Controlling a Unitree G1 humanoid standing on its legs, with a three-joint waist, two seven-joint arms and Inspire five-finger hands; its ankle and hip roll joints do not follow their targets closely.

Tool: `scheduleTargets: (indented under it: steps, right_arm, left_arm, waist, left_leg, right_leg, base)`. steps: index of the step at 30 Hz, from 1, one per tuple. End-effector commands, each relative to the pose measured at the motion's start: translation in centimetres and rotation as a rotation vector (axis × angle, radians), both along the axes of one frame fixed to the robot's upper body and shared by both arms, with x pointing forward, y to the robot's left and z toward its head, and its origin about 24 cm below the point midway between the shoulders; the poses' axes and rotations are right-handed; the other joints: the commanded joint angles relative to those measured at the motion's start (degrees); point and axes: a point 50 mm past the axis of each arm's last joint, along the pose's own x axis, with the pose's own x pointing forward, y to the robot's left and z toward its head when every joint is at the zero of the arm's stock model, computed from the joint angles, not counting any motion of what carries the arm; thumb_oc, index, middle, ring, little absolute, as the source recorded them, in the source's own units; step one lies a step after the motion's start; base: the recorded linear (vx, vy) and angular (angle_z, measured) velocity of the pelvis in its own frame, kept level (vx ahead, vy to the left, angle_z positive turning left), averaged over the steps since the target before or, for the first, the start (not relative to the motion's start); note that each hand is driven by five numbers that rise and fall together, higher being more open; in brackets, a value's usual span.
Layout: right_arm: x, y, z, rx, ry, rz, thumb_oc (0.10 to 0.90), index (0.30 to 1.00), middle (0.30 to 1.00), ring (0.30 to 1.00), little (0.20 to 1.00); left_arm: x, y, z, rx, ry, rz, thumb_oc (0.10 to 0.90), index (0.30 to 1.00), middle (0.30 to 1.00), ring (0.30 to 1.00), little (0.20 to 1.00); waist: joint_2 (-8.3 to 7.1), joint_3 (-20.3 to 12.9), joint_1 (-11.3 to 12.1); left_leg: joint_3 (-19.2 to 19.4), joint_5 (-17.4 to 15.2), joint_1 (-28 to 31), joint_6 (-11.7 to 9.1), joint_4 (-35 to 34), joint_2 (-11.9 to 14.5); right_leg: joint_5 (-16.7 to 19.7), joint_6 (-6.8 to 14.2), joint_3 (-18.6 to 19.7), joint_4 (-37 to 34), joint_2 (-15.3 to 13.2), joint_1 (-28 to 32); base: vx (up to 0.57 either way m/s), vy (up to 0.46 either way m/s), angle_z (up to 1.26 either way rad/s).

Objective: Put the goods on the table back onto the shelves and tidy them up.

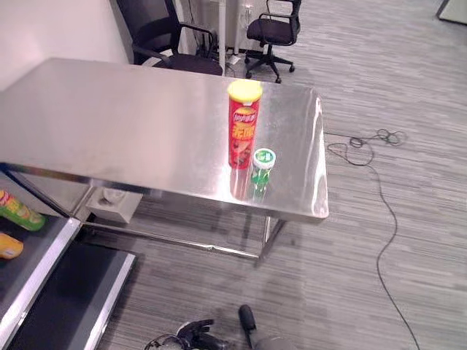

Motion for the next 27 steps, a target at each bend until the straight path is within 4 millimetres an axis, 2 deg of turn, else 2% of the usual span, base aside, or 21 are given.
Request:
scheduleTargets:
  steps: [1,2,5,6,8,9,11,13,14,16,18,22,27]
  right_arm:
    - [0.3,-0.7,0.3,-0.009,0.009,-0.025,0.800,0.900,0.900,0.900,0.900]
    - [0.9,-0.9,0.4,-0.017,-0.012,-0.004,0.800,0.900,0.900,0.900,0.900]
    - [1.9,-1.2,0.5,-0.041,-0.048,0.076,0.800,0.900,0.900,0.900,0.900]
    - [2.9,-1.2,0.6,-0.057,-0.077,0.162,0.800,0.900,0.900,0.900,0.900]
    - [3.8,-1.0,0.7,-0.074,-0.099,0.258,0.800,0.900,0.900,0.900,0.900]
    - [3.8,-1.0,0.7,-0.074,-0.099,0.259,0.800,0.900,0.900,0.900,0.900]
    - [3.7,-1.0,0.7,-0.095,-0.084,0.322,0.800,0.900,0.900,0.900,0.900]
    - [2.8,-0.9,0.6,-0.079,-0.044,0.352,0.800,0.900,0.900,0.900,0.900]
    - [2.4,-0.7,0.4,-0.064,-0.024,0.378,0.800,0.900,0.900,0.900,0.900]
    - [2.8,-0.7,0.5,-0.071,-0.037,0.371,0.800,0.900,0.900,0.900,0.900]
    - [2.0,-0.3,0.3,-0.056,-0.019,0.346,0.800,0.900,0.900,0.900,0.900]
    - [0.2,0.2,0.0,-0.023,0.024,0.284,0.800,0.900,0.900,0.900,0.900]
    - [-0.6,0.2,-0.1,-0.022,0.055,0.278,0.800,0.900,0.900,0.900,0.900]
  left_arm:
    - [2.6,1.3,1.0,0.032,-0.085,0.005,0.800,0.900,0.900,0.900,0.900]
    - [2.2,1.7,0.8,0.034,-0.070,0.049,0.800,0.900,0.900,0.900,0.900]
    - [1.8,2.1,0.7,0.036,-0.065,0.091,0.800,0.900,0.900,0.900,0.900]
    - [1.8,2.0,0.7,0.038,-0.070,0.100,0.800,0.900,0.900,0.900,0.900]
    - [2.1,2.0,0.9,0.050,-0.094,0.089,0.800,0.900,0.900,0.900,0.900]
    - [2.1,2.0,0.9,0.051,-0.094,0.088,0.800,0.900,0.900,0.900,0.900]
    - [2.7,1.5,1.1,0.052,-0.121,0.061,0.800,0.900,0.900,0.900,0.900]
    - [1.9,1.5,0.8,0.041,-0.090,0.084,0.800,0.900,0.900,0.900,0.900]
    - [1.4,1.6,0.6,0.038,-0.068,0.083,0.800,0.900,0.900,0.900,0.900]
    - [1.2,1.9,0.5,0.044,-0.062,0.098,0.800,0.900,0.900,0.900,0.900]
    - [0.4,2.4,0.3,0.047,-0.044,0.144,0.800,0.900,0.900,0.900,0.900]
    - [-1.4,3.2,-0.1,0.039,0.007,0.213,0.800,0.900,0.900,0.900,0.900]
    - [-1.3,3.6,-0.1,0.040,0.003,0.236,0.800,0.900,0.900,0.900,0.900]
  waist:
    - [-1.29,1.3,0.2]
    - [-1.46,0.5,0.8]
    - [-2.49,-0.3,2.0]
    - [-4.20,0.3,3.2]
    - [-6.03,0.6,4.5]
    - [-6.03,0.6,4.4]
    - [-6.47,0.8,5.3]
    - [-6.86,-0.4,6.3]
    - [-6.64,-0.6,6.9]
    - [-6.49,-0.5,7.0]
    - [-5.63,-1.3,6.9]
    - [-4.76,-2.1,6.8]
    - [-4.92,-2.2,6.9]
  left_leg:
    - [-2.3,-5.4,4.8,3.2,0.6,-7.1]
    - [-3.3,-3.4,4.6,2.1,3.3,-5.6]
    - [-5.1,0.3,2.9,0.3,10.5,-3.6]
    - [-6.9,2.5,-0.8,-0.1,19.6,-2.0]
    - [-8.1,3.3,-3.8,0.5,24.6,-1.6]
    - [-8.2,3.3,-3.9,0.5,24.7,-1.6]
    - [-8.7,0.6,-5.2,1.8,22.5,-2.3]
    - [-9.4,-1.5,-6.3,1.7,15.5,-2.4]
    - [-10.3,-1.3,-6.9,1.7,12.1,-2.6]
    - [-11.1,-0.9,-6.2,1.3,9.0,-2.7]
    - [-11.2,-0.1,-4.6,0.8,4.8,-2.6]
    - [-9.2,0.4,-1.3,0.6,1.2,-3.3]
    - [-7.4,-0.4,-0.1,1.1,0.4,-4.1]
  right_leg:
    - [-5.0,6.8,4.1,8.2,-3.0,-3.2]
    - [-6.3,5.5,3.3,9.0,-2.4,-1.7]
    - [-7.7,3.7,2.4,8.3,-1.8,2.0]
    - [-8.7,2.3,2.0,8.1,-2.2,4.2]
    - [-9.5,1.5,1.7,7.8,-3.0,5.7]
    - [-9.5,1.5,1.6,7.8,-3.0,5.7]
    - [-10.2,1.9,1.1,6.7,-4.0,8.0]
    - [-10.0,2.9,-0.1,4.3,-5.7,9.7]
    - [-10.0,3.1,-1.2,3.8,-5.7,10.3]
    - [-10.2,3.4,-1.0,3.3,-5.5,10.7]
    - [-10.2,3.7,-1.1,1.9,-5.1,12.1]
    - [-9.3,4.5,-0.8,0.2,-5.7,13.4]
    - [-8.3,5.5,0.7,-0.2,-6.2,13.2]
  base:
    - [0.20,-0.288,0.37]
    - [0.17,-0.273,0.36]
    - [0.19,-0.364,0.38]
    - [0.12,-0.400,0.33]
    - [0.08,-0.245,0.29]
    - [0.05,-0.078,0.19]
    - [0.06,-0.024,0.04]
    - [0.13,0.040,0.27]
    - [0.12,0.038,0.41]
    - [0.06,0.012,0.29]
    - [0.12,0.063,-0.11]
    - [0.12,0.131,-0.21]
    - [0.04,0.100,-0.13]
